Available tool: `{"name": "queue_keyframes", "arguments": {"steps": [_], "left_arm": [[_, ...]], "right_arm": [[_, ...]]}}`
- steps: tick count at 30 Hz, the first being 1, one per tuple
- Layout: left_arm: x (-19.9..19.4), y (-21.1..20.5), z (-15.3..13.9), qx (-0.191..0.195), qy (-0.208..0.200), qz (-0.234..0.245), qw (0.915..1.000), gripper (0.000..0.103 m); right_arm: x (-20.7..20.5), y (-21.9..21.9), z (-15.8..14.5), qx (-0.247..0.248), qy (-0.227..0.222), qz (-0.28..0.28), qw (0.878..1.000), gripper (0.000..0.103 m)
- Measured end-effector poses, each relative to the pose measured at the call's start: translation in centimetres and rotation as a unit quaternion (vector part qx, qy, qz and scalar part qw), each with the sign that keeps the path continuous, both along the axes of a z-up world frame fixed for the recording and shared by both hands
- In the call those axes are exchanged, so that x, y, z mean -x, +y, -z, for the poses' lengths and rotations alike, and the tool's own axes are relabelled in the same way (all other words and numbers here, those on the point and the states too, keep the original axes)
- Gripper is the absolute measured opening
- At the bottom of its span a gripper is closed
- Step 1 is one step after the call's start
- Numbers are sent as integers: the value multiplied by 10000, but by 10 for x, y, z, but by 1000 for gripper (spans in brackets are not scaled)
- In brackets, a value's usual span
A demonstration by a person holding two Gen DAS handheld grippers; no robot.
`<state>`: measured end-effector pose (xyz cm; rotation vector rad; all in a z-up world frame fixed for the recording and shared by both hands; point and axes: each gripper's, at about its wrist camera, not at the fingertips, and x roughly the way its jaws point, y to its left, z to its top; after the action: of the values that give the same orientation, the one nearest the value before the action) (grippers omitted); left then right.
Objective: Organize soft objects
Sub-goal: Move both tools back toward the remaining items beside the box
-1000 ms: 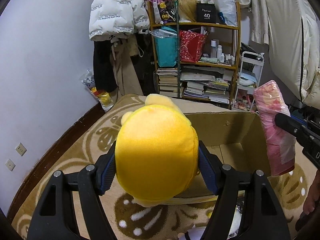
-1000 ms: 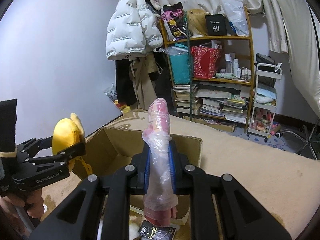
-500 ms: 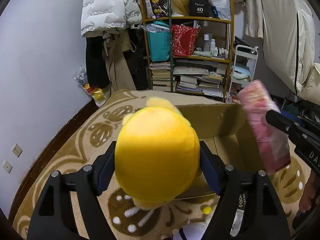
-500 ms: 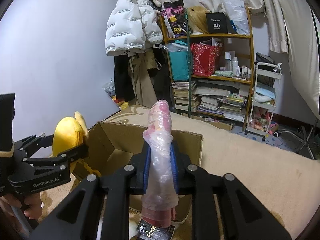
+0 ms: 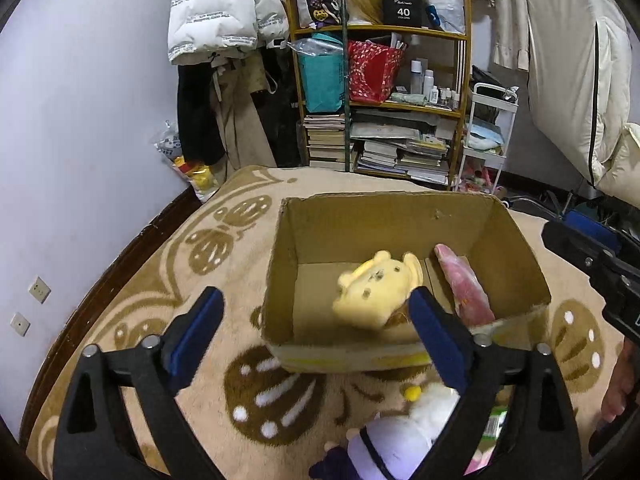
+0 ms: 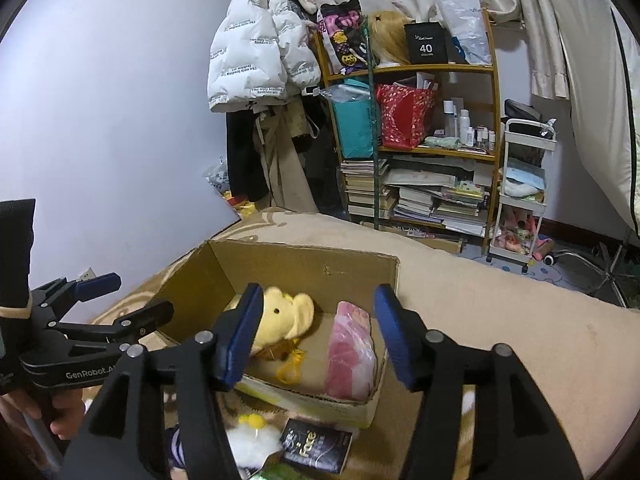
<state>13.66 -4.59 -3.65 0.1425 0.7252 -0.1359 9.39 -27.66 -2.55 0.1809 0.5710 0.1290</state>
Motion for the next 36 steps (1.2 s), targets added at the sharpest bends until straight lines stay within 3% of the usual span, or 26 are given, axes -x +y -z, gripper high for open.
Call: {"name": "queue_keyframes", "arguments": {"steps": [4,11,17,25,36], "left_arm": [[16,5,-9,-41,-24,-13,10000,100],[45,22,-23,11,57,-343,9994,101],[67,35,-31,6,302,-408,9987,101],[89,33,-36,-136,326,-328,9988,101],[72,28,-11,-30,863,-195,9961,101]], "right_arm": [[16,-1,-4,3,35,57,10000,87],[44,0,-15,-12,67,186,9998,101],[66,1,-22,-42,166,225,9996,101],[97,5,-23,-74,410,209,9989,101],[108,5,-6,-137,785,216,9966,101]]}}
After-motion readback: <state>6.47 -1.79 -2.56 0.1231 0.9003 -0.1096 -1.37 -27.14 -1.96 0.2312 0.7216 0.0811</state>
